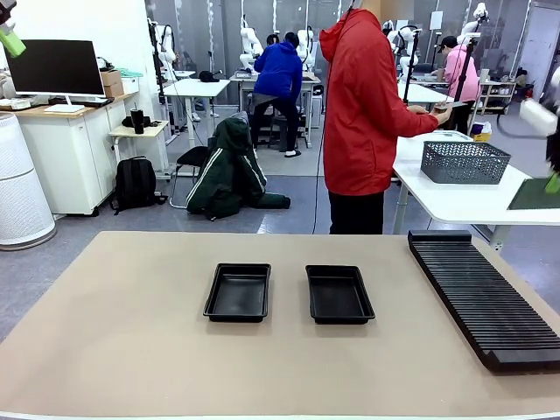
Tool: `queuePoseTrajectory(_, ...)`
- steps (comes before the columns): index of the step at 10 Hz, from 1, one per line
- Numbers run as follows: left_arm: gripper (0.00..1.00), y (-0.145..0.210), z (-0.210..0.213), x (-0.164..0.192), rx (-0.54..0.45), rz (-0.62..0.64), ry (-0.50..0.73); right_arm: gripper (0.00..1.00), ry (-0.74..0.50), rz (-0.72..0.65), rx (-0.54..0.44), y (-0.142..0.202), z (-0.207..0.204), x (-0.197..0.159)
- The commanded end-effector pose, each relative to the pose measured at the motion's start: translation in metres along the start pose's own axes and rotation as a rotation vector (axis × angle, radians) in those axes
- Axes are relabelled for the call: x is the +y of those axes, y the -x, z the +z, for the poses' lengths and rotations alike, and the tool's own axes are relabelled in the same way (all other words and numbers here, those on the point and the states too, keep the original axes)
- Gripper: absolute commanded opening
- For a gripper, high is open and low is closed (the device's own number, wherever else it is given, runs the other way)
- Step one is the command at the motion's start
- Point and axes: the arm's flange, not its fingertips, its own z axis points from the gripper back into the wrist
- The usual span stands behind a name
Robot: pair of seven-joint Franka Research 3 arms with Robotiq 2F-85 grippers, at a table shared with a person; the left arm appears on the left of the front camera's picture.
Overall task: Inspect and transfer BCBs to ESD trays.
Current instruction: Pick up the Blank PCB from the PCB Rack and place it in the left ESD tray.
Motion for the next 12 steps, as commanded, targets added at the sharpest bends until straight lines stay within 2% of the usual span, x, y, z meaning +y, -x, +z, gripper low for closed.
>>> queuePoseTrajectory(1,1.00,0.002,-0.001,0.000,-0.002,0.001,0.000,0.02,-0.026,-0.053,0.009,0.001,0.033,-0.014)
queuePoseTrajectory(5,1.00,0.002,-0.001,0.000,-0.002,0.001,0.000,0.02,-0.028,-0.101,0.001,0.000,0.087,-0.017)
queuePoseTrajectory(12,1.00,0.002,-0.001,0.000,-0.002,0.001,0.000,0.02,-0.013,-0.082,0.004,0.002,0.089,-0.012)
